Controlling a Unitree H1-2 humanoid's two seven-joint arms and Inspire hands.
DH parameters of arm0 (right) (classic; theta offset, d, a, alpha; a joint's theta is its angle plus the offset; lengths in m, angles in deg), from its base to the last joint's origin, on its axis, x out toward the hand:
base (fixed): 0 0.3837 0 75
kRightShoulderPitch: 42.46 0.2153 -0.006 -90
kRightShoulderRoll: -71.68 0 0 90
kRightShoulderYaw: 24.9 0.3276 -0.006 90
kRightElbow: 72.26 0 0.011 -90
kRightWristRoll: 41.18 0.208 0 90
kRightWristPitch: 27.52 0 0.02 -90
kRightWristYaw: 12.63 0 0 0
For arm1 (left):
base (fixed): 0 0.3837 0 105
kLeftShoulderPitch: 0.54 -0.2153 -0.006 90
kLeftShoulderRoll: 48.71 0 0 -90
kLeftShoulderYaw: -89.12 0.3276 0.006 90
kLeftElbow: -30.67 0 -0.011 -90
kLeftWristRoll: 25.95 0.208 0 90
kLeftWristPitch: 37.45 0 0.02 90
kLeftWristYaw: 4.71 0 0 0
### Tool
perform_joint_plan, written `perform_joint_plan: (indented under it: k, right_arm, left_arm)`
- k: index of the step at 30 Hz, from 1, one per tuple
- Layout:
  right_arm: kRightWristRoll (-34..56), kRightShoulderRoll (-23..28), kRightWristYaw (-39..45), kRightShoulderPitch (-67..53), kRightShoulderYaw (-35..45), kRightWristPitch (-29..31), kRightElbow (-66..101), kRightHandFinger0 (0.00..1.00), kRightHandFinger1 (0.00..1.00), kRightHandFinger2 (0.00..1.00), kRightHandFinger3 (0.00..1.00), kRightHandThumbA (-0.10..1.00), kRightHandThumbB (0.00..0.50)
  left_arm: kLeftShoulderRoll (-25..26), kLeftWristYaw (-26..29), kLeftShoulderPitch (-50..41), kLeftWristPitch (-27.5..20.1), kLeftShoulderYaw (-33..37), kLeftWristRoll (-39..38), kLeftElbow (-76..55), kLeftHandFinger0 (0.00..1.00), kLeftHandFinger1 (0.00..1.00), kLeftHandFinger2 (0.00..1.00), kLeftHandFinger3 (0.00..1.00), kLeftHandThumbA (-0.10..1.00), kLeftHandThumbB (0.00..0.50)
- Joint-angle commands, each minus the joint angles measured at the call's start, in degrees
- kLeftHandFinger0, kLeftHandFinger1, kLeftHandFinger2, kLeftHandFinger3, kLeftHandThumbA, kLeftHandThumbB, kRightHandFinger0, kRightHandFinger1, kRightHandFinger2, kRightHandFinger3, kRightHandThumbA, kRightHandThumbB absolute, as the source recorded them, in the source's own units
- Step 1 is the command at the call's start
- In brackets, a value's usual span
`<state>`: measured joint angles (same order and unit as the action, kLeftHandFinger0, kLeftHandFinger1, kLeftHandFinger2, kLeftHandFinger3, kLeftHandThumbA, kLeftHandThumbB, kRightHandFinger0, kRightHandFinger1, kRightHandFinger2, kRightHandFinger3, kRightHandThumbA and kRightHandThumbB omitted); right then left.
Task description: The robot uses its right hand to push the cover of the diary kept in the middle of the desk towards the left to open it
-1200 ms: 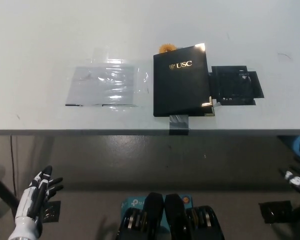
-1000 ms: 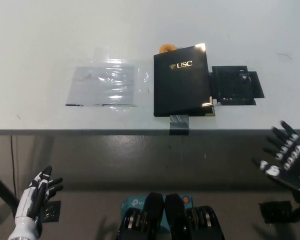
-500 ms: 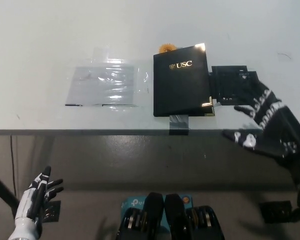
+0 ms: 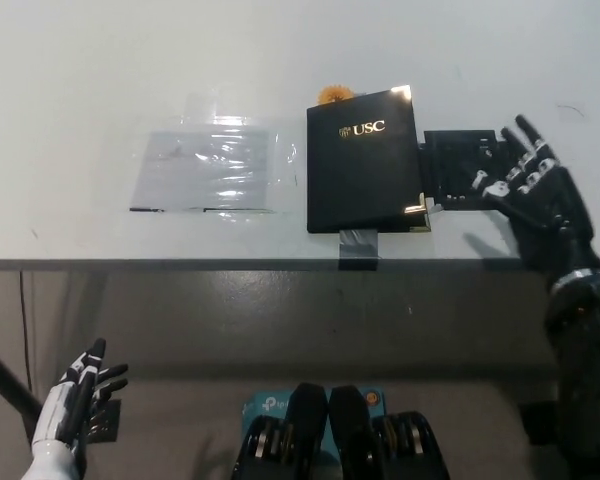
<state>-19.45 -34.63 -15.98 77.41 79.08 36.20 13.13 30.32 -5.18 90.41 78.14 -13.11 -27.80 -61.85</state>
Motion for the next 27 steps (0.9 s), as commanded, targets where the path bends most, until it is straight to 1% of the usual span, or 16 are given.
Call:
perform_joint_plan:
  k: [1, 4, 5, 6, 7, 9, 10, 12, 14, 18, 19, 21, 23, 25, 26, 27]
  right_arm:
    - [1.58, -2.22, -3.59, 4.84, 3.04, 3.0, -3.75, 0.96, 0.99, 1.0, 1.0, 0.87, 0.196]
    - [1.53, -4.21, -5.02, 6.6, 5.24, 4.95, -8.22, 0.94, 0.97, 0.99, 1.0, 0.86, 0.196]
    - [1.01, -4.7, -4.93, 6.45, 5.32, 6.04, -9.17, 0.94, 0.97, 1.0, 1.0, 0.87, 0.177]
    - [1.71, -5.64, -5.1, 6.64, 6.09, 6.4, -10.8, 0.94, 0.99, 1.0, 1.0, 0.88, 0.196]
    - [2.33, -6.25, -5.07, 6.89, 6.78, 6.56, -11.63, 0.93, 0.98, 1.0, 1.0, 0.87, 0.198]
    - [2.33, -6.6, -4.91, 7.09, 7.32, 6.7, -12.04, 0.93, 0.98, 1.0, 1.0, 0.86, 0.197]
    - [2.61, -7.64, -4.91, 7.58, 7.67, 7.69, -14.1, 0.98, 1.0, 1.0, 1.0, 0.86, 0.196]
    - [2.36, -8.31, -5.47, 7.55, 8.03, 7.64, -14.09, 0.98, 1.0, 1.0, 1.0, 0.86, 0.197]
    - [1.71, -9.23, -6.24, 8.25, 8.02, 8.2, -15.69, 0.99, 1.0, 1.0, 1.0, 0.86, 0.204]
    - [1.86, -9.51, -6.51, 8.64, 8.45, 9.03, -16.81, 0.99, 1.0, 1.0, 1.0, 0.86, 0.199]
    - [1.97, -9.61, -6.61, 8.71, 8.57, 9.1, -16.97, 1.0, 1.0, 1.0, 1.0, 0.86, 0.2]
    - [2.54, -10.22, -6.86, 9.44, 9.08, 10.09, -18.91, 0.98, 1.0, 1.0, 1.0, 0.85, 0.202]
    - [2.76, -10.56, -6.91, 9.86, 9.2, 10.24, -19.63, 0.96, 1.0, 1.0, 1.0, 0.84, 0.197]
    - [2.48, -10.83, -6.9, 10.83, 8.75, 10.74, -21.36, 0.97, 1.0, 1.0, 1.0, 0.84, 0.185]
    - [1.39, -11.04, -7.64, 12.02, 8.05, 11.29, -22.91, 0.97, 1.0, 1.0, 1.0, 0.84, 0.198]
    - [1.26, -11.21, -7.85, 11.55, 7.79, 11.11, -22.42, 0.98, 1.0, 1.0, 1.0, 0.83, 0.197]
  left_arm:
    - [0.04, 1.06, 0.46, -0.36, 0.0, -0.34, -1.38, 0.99, 0.76, 0.71, 0.93, 0.83, 0.189]
    - [0.11, 0.93, 0.19, -0.74, 0.19, -0.21, -1.54, 1.0, 0.77, 0.73, 0.93, 0.84, 0.183]
    - [0.2, 0.92, 0.05, -0.45, 0.27, -0.05, -1.65, 1.0, 0.77, 0.73, 0.93, 0.84, 0.183]
    - [0.17, 0.7, -0.03, -0.53, 0.23, -0.35, -1.71, 1.0, 0.77, 0.74, 0.93, 0.84, 0.185]
    - [0.24, 0.77, 0.05, -0.28, 0.31, -0.18, -1.67, 1.0, 0.76, 0.73, 0.93, 0.84, 0.195]
    - [0.27, 0.81, 0.08, -0.17, 0.35, -0.09, -1.66, 1.0, 0.76, 0.73, 0.93, 0.84, 0.195]
    - [0.23, 0.79, 0.07, 0.08, 0.38, -0.12, -1.84, 1.0, 0.77, 0.74, 0.94, 0.84, 0.186]
    - [0.02, 0.67, -0.11, -0.15, 0.95, 0.17, -1.87, 1.0, 0.78, 0.74, 0.95, 0.85, 0.188]
    - [0.03, 0.69, -0.14, -0.82, 0.92, 0.03, -1.56, 1.0, 0.78, 0.74, 0.94, 0.85, 0.206]
    - [0.12, 0.67, 0.08, -1.12, 1.22, 0.03, -1.24, 1.0, 0.77, 0.74, 0.93, 0.87, 0.217]
    - [0.1, 0.74, 0.12, -0.96, 1.22, 0.06, -1.24, 1.0, 0.77, 0.74, 0.93, 0.87, 0.209]
    - [-0.01, 0.94, 0.29, -0.08, 1.09, -0.06, -1.38, 1.0, 0.77, 0.74, 0.94, 0.86, 0.202]
    - [-0.07, 0.99, 0.34, -0.22, 1.04, -0.1, -1.28, 1.0, 0.76, 0.74, 0.94, 0.85, 0.208]
    - [-0.08, 1.0, 0.34, -0.17, 1.03, -0.1, -1.3, 1.0, 0.76, 0.74, 0.94, 0.84, 0.219]
    - [0.04, 0.94, 0.24, -0.15, 1.26, 0.16, -1.44, 1.0, 0.76, 0.74, 0.94, 0.86, 0.217]
    - [-0.19, 0.69, -0.37, -0.52, 1.62, 0.16, -1.31, 1.0, 0.76, 0.74, 0.94, 0.86, 0.228]
